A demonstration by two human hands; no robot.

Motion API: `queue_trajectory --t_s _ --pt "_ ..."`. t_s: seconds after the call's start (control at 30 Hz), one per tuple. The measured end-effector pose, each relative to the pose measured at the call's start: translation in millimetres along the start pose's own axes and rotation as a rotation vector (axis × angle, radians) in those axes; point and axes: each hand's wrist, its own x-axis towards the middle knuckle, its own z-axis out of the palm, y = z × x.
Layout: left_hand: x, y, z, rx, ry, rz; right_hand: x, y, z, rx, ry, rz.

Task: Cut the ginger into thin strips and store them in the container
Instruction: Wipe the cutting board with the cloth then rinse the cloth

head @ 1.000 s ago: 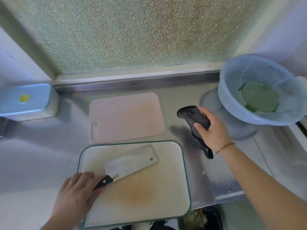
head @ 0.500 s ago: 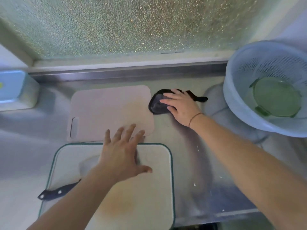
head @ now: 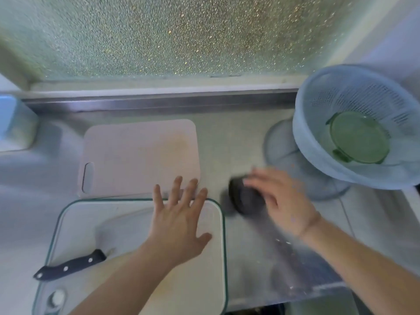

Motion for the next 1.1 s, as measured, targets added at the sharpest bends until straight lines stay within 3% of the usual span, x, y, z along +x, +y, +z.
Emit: queue_trajectory --t_s 0.1,0.23,0.33,0.43,0.53,0.6,0.7,0.8,0.9,0.97,1.1 --pt "-3.7 22.4 10.1 -0.064 -0.035 -0.063 107.6 18.6 13.1 -0.170 0.015 0.082" --pt "-7.6 34.9 23.3 -0.034 -0.033 -0.102 171.2 51.4 49.3 -0.361 -0.225 0.171" --pt "-7.4 35.7 28.7 -0.030 -0.003 -0.106 137.5 64.9 50.5 -0.393 -0.179 0.046" --pt "-6.1 37.5 30.8 -0.030 0.007 -0.120 38.1 59.3 37.9 -0.276 -0.105 -0.033" --pt "-4.8 39.2 35.1 -0.045 0.032 -0.123 -87.0 36.8 19.0 -0.226 -0.218 -0.051" --pt "-5.9 41.0 40.2 -0.068 0.049 -0.109 -124.8 28.6 9.4 -0.229 -0.264 -0.025" --pt "-10.4 45.0 43.5 -0.029 0.100 -0.048 -83.2 29.4 -0.6 -0.091 -0.119 0.005" --pt "-14.4 44.3 47.8 0.046 0.134 -0.036 5.2 41.1 2.3 -0.179 0.046 -0.057" --pt "-18.1 44.2 51.3 0.066 0.143 -0.060 62.6 59.1 18.1 -0.361 -0.164 0.000" --pt "-17.4 43.7 53.2 0.067 0.153 -0.070 59.8 70.8 23.1 -0.364 -0.201 0.051" --pt "-16.2 46.7 54.7 0.018 0.115 -0.097 -52.7 56.7 17.5 -0.257 -0.045 0.069"
